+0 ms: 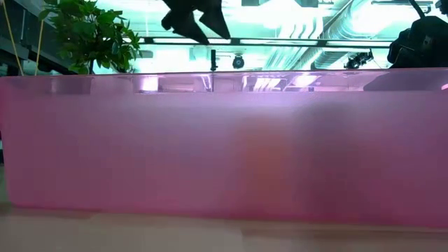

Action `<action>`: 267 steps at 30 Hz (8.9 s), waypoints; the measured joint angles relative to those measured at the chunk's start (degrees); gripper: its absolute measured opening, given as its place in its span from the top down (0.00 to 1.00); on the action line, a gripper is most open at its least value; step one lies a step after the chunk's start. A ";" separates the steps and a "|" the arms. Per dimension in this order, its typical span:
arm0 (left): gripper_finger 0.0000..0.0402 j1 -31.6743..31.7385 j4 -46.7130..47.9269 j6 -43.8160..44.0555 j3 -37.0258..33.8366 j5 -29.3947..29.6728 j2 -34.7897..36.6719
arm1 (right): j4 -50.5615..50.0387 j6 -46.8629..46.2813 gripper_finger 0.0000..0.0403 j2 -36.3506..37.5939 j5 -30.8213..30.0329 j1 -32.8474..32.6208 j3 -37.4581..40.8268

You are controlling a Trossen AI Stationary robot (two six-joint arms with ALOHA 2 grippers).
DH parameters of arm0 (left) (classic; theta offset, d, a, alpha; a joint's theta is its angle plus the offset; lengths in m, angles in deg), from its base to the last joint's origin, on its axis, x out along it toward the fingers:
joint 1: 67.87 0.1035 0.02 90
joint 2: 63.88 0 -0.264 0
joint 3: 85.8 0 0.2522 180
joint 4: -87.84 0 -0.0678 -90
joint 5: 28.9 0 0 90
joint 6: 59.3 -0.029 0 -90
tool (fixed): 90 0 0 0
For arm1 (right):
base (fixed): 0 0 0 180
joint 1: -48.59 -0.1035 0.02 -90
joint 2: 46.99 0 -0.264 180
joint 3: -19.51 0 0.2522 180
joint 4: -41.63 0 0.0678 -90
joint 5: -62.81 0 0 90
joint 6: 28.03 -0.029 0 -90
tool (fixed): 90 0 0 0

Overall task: Pick and place pill bottles into a basket
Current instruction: Put the white pill bottle into the red bin

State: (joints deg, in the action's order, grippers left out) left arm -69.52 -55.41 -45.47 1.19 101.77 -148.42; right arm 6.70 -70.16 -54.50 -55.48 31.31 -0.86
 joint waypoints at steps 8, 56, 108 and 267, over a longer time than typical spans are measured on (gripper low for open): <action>0.01 9.03 -8.08 5.98 0.00 -2.70 2.78 | 0.01 0.13 0.65 0.00 -0.26 0.00 0.00; 0.03 25.27 36.67 -5.98 61.37 -27.94 -10.65 | 0.00 0.13 0.65 0.00 -0.26 0.01 0.00; 0.12 24.13 64.11 -37.91 61.72 -37.49 -34.50 | -0.02 -2.67 0.65 0.02 4.74 0.00 -0.02; 0.52 25.22 53.96 19.04 52.26 -46.26 -50.44 | 0.00 -1.77 0.65 -0.04 4.69 0.00 -0.02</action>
State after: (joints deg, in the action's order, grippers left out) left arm -44.30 -1.45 -26.43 53.45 55.51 -198.86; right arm 6.70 -71.93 -54.54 -50.79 31.31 -0.88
